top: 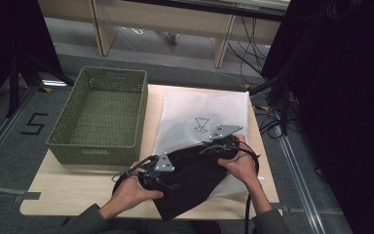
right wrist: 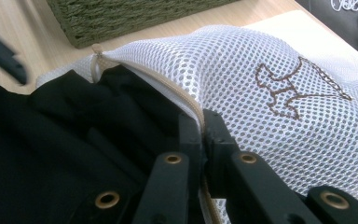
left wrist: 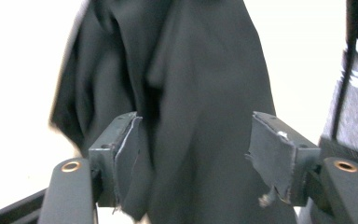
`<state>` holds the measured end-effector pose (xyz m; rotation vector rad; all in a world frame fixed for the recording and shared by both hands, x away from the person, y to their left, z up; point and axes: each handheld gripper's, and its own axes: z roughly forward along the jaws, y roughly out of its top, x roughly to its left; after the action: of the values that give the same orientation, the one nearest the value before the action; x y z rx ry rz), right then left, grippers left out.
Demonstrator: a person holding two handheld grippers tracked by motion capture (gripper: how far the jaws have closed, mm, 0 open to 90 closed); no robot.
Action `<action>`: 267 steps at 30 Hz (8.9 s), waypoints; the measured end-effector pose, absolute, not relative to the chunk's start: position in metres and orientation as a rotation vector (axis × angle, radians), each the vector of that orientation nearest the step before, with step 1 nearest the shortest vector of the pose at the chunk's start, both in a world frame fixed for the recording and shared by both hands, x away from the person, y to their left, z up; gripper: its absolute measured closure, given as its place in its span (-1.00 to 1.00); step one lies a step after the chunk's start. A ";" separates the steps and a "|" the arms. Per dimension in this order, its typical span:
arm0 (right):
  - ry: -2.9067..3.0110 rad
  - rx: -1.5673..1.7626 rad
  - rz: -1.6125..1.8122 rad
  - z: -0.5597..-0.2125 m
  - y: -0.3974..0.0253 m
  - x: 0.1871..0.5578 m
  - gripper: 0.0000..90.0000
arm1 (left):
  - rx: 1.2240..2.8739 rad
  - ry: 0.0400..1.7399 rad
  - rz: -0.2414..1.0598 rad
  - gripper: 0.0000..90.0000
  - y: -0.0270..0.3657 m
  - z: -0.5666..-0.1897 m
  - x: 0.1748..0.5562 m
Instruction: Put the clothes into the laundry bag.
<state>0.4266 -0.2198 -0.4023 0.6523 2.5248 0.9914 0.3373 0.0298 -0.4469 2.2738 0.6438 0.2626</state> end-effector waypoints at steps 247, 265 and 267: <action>2.593 0.692 1.040 -0.416 -0.232 0.413 0.96 | 2.154 0.839 0.338 0.57 -0.049 -0.485 0.435; 2.589 0.708 1.037 -0.418 -0.234 0.415 0.96 | 2.259 0.901 0.369 -0.11 0.030 -0.479 0.401; 2.589 0.708 1.037 -0.417 -0.234 0.415 0.96 | 2.271 0.928 0.346 -0.07 0.030 -0.489 0.406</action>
<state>0.4150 -0.2341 -0.4173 0.7082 2.5887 1.0371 0.4062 0.0296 -0.4894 2.2710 0.9275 0.3459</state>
